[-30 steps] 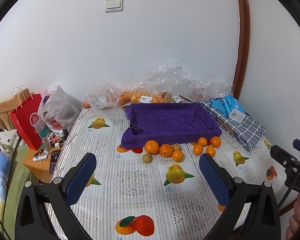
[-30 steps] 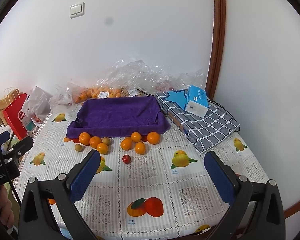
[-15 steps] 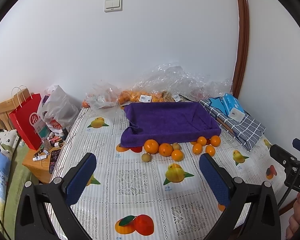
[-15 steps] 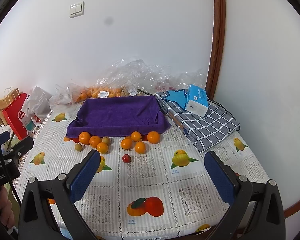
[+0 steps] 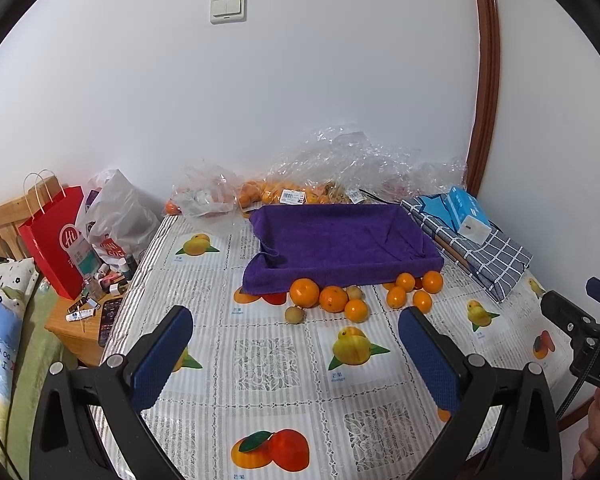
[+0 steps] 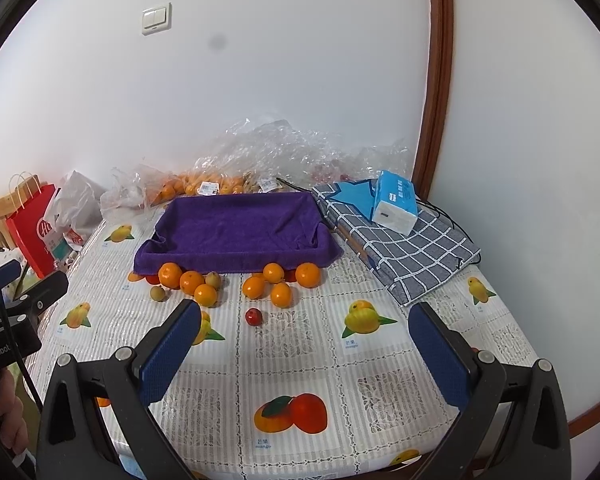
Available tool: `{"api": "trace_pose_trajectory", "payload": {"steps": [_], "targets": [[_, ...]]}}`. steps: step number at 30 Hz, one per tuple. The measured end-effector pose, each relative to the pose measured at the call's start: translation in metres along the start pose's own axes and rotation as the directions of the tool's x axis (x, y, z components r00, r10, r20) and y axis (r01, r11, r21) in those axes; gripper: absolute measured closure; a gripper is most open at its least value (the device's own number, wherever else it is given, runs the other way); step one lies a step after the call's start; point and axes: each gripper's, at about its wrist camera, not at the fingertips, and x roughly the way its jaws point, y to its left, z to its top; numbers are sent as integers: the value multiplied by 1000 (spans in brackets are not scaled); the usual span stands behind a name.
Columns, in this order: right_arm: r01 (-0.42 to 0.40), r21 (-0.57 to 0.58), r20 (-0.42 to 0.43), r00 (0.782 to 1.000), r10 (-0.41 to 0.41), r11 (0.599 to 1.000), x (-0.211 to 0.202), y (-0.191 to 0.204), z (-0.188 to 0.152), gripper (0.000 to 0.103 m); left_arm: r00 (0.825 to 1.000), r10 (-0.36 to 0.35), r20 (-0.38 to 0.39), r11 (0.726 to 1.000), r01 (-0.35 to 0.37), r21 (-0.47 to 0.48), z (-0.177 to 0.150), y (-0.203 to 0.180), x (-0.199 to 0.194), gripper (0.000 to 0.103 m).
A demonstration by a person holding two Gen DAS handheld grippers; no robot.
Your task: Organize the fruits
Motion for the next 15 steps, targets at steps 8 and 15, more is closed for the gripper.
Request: {"api": "trace_pose_trajectory", "payload": {"steps": [8, 15], "targets": [[3, 14, 2, 1000, -3, 1000, 1, -1, -1, 1, 1000, 4, 1, 1000, -4, 2, 1, 1, 0, 0], [-3, 12, -4, 1000, 3, 1000, 4, -1, 2, 1, 1000, 0, 0, 1000, 0, -11, 5, 3, 2, 0]]}}
